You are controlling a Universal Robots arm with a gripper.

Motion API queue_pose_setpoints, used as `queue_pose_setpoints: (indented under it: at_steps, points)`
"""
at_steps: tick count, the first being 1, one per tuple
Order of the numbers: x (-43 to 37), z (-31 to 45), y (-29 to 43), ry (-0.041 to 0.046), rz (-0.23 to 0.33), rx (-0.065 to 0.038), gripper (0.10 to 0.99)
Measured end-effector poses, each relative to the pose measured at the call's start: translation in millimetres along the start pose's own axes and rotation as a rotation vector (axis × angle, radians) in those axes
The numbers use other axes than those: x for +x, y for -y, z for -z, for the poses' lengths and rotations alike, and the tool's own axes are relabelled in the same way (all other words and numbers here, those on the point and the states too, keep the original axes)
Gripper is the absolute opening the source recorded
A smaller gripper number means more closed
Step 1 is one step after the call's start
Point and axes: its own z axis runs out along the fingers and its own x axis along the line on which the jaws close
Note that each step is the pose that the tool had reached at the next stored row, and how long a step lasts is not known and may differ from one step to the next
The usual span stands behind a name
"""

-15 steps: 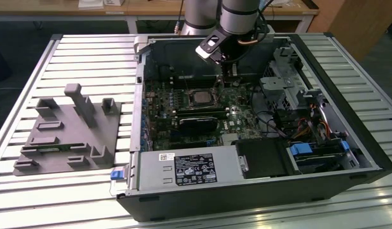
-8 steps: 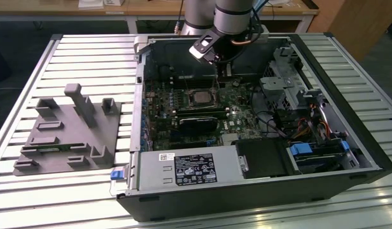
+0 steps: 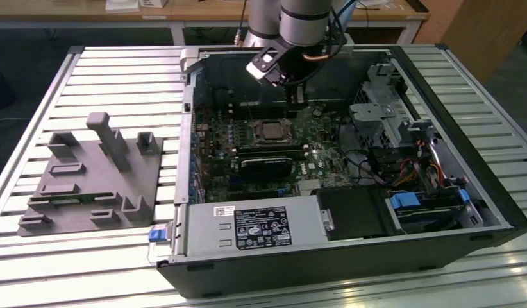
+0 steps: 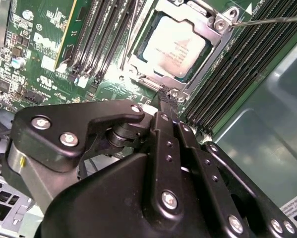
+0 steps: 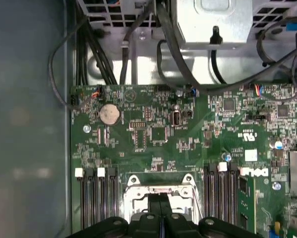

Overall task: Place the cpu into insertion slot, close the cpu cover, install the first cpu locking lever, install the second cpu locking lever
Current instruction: 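Close the cpu cover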

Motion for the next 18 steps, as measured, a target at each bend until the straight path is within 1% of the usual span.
queue_pose_setpoints:
  at_steps: [5, 10, 15, 18]
  points:
    - [-0.1, -0.6, 2.1, 0.0000, 0.000, 0.000, 0.106]
    - [-1.4, -2.9, 7.5, -0.0011, 0.000, 0.000, 0.106]
    - [-5.3, -6.2, 12.6, -0.0068, 0.000, 0.000, 0.106]
    - [-8.4, -7.8, 16.8, -0.0154, 0.000, 0.001, 0.106]
